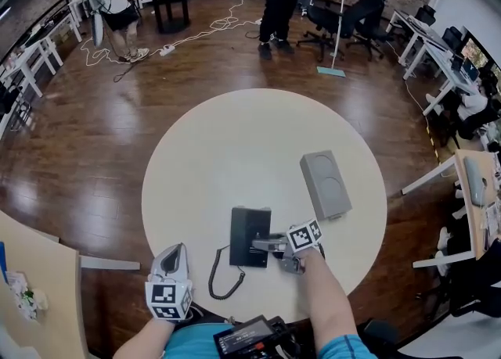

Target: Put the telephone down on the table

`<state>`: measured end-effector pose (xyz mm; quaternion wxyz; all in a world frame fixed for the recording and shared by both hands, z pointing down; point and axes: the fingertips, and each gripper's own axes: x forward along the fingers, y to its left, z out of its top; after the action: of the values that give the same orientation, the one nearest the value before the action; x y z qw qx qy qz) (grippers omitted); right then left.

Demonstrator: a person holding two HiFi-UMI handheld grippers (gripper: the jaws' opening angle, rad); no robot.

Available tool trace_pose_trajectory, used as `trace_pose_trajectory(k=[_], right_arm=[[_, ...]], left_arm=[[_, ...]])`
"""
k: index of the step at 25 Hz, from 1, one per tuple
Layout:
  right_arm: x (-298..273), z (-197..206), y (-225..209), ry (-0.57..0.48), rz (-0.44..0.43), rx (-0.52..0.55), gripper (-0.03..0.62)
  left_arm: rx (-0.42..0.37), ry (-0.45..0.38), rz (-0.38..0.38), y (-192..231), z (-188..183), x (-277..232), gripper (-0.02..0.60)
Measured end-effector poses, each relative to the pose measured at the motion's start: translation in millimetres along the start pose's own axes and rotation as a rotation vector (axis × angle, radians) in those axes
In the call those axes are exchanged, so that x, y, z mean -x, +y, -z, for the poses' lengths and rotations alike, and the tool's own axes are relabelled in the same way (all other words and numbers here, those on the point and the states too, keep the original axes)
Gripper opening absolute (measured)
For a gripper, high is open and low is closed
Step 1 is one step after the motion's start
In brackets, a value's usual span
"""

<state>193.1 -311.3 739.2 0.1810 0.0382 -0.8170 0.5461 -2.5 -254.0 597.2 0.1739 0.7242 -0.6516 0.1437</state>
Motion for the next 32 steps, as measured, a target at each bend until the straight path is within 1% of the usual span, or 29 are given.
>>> trace_pose_trajectory(k=[5,10,15,18,21,27,30,32], right_arm=[[-7.0,8.1,8.9,-0.002,-0.051,-0.022,0.153],[-11.4,5.7,27.8,-0.11,-0.151,-0.072,0.15],[-12.0,-8.9,50.0,-0.197,-0.22,-0.057,0.149],[-12.8,-21.7,77.2,-0.249,-0.286,-0.046,0.149],[-19.0,-29.8,99.3,-0.261,-0.303,-0.026,0.149],[-53.9,-40.5,153.2,-0.24,-0.333,0.032,0.149],[-72.5,-44.9,174.8,-0.227,-0.347,0.06,0.149],[-92.9,-46.3,182.9,-0.216,-0.353,0.071,0.149]], left_arm=[[0.008,-0.006,0.001,0.1,-3.6,1.1,0.017],[0.017,-0.014,-0.013,7.9,-4.0,5.4,0.017],[0.04,-0.034,-0.037,20.4,-6.2,13.9,0.017],[0.062,-0.054,-0.066,32.5,-7.2,23.4,0.017],[0.083,-0.082,-0.098,51.5,-10.2,37.1,0.017],[0.13,-0.144,-0.162,105.3,-12.6,74.7,0.017],[0.138,-0.174,-0.2,129.2,-13.7,94.5,0.015],[0.141,-0.192,-0.229,151.0,-7.7,106.8,0.015]])
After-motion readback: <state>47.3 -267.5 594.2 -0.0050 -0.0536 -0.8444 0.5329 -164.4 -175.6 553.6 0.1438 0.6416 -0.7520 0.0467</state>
